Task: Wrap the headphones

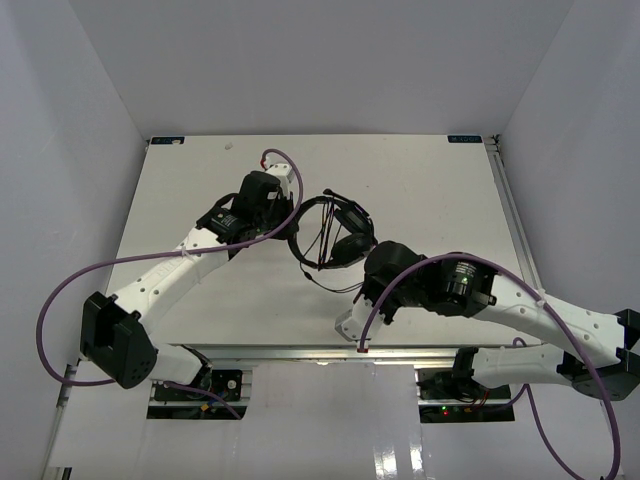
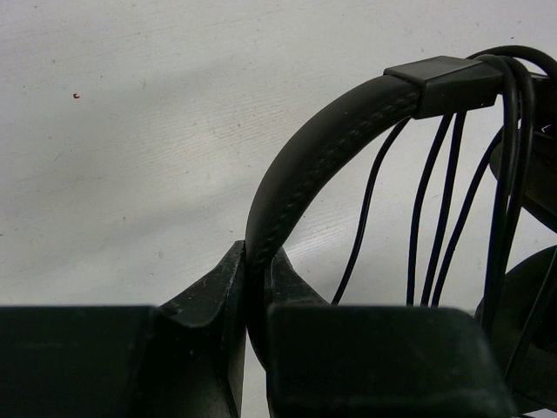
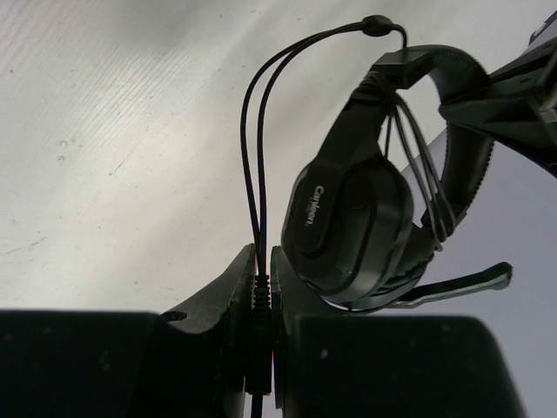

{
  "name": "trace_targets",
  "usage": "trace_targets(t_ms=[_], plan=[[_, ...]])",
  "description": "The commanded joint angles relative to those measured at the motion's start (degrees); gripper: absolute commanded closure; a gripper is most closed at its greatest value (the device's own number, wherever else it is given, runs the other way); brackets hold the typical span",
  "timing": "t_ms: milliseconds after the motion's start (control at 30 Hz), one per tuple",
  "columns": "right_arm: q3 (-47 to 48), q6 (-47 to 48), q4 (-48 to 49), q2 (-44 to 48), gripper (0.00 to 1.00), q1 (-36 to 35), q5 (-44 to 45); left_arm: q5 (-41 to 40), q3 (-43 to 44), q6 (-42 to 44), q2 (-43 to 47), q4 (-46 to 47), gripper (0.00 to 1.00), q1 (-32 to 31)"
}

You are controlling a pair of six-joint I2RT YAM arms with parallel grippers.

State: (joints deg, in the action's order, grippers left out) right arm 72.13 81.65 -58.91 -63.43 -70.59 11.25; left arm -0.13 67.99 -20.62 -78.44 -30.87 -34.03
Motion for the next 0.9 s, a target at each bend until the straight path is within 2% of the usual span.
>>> trace_targets(t_ms=[0,267,567,667,867], plan=[[-2.25,0.96,1.02,1.62,0.92,-0.20,1.98,2.29,2.21,-0.99,3.60,1.98,1.00,0.37],[-5.40,1.54,0.55,3.65,0.92,0.14,3.12,2.12,0.83,-0.32,5.05,1.51,1.00,1.11],[-3.65,1.55,-0.22,4.08,0.92,0.71,2.41,1.28,-1.46,1.16,5.71,1.34,1.00,1.86],[-0.74,1.49,-1.36,3.84,0.92,0.80,1.94,-1.21,-3.02,2.32,5.84,1.42,1.00,2.38],[2.50,1.58,-2.26,3.17,0.92,0.76,1.04,-1.15,-5.44,3.76,4.94,2.09,1.00,4.11]])
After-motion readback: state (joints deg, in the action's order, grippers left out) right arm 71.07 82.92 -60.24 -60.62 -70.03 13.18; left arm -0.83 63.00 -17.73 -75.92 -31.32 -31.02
